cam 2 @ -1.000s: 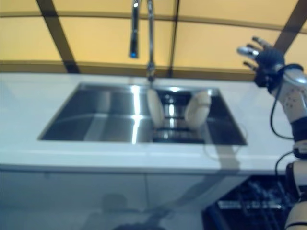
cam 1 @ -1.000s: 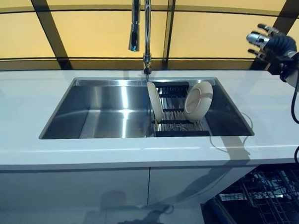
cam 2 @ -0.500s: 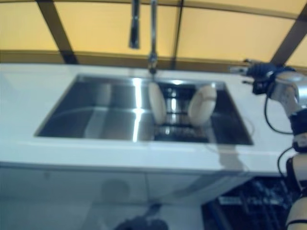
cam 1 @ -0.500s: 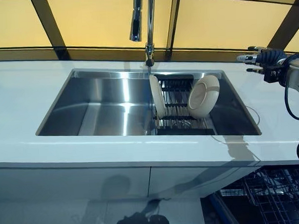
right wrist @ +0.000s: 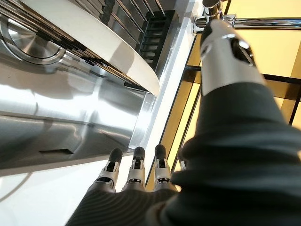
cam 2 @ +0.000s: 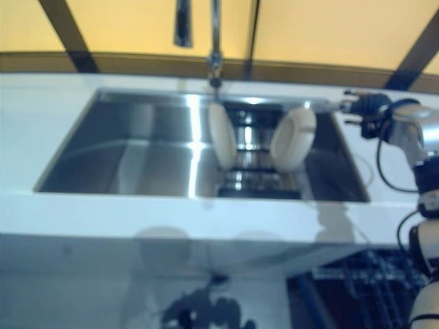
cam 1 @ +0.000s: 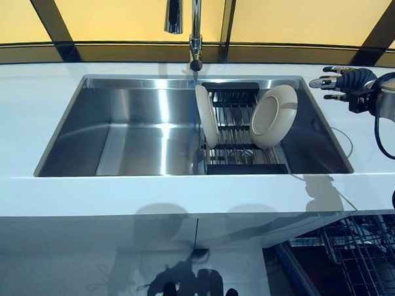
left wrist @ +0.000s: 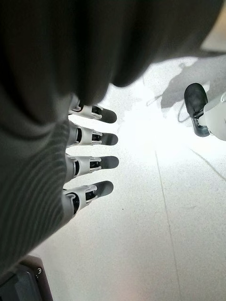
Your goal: Take plates into dishwasher
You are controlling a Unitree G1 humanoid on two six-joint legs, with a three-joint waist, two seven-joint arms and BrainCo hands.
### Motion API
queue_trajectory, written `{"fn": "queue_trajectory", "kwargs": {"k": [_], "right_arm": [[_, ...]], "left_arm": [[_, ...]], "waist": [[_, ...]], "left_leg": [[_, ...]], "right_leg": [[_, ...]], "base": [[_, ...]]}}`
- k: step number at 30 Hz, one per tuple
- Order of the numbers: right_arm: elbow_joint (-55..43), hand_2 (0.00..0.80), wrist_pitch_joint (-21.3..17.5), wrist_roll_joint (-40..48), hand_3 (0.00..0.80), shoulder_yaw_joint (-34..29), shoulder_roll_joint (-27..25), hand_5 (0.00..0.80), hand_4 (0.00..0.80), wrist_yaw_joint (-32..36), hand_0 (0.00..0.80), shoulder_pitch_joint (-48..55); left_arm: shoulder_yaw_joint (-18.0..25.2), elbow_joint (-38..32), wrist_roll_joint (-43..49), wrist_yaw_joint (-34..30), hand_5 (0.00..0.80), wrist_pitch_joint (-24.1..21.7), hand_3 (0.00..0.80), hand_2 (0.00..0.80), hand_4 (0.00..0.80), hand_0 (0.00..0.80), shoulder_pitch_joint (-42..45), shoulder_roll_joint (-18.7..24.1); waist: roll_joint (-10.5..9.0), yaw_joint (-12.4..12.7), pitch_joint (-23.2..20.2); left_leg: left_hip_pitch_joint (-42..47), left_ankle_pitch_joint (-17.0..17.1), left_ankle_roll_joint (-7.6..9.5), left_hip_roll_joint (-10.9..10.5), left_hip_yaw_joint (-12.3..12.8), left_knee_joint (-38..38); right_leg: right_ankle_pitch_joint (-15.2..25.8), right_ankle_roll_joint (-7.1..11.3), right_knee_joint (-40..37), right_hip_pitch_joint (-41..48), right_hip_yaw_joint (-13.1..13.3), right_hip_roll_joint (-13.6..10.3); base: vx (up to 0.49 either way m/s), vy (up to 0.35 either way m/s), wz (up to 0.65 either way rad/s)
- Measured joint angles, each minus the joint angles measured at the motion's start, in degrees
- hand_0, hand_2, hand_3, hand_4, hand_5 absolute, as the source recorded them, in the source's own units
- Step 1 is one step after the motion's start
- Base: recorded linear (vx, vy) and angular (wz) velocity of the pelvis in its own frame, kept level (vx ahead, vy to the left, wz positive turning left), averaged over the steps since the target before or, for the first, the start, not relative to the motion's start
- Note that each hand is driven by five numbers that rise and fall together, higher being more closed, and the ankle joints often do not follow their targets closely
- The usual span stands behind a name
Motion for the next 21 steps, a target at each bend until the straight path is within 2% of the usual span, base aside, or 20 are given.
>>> {"fn": "queue_trajectory", "kwargs": {"k": [21], "right_arm": [[-0.02, 0.0, 0.16, -0.07, 0.0, 0.0, 0.57, 0.0, 0.0, 0.82, 0.0, 0.01]], "left_arm": [[-0.63, -1.9, -0.24, -0.04, 0.0, 0.01, 0.0, 0.0, 0.0, 0.0, 0.04, 0.07]], "waist": [[0.93, 0.21, 2.19]], "left_leg": [[-0.09, 0.08, -0.06, 0.04, -0.22, 0.0]], "right_leg": [[0.02, -0.04, 0.0, 0.05, -0.23, 0.05]], "base": [[0.0, 0.0, 0.0]]}}
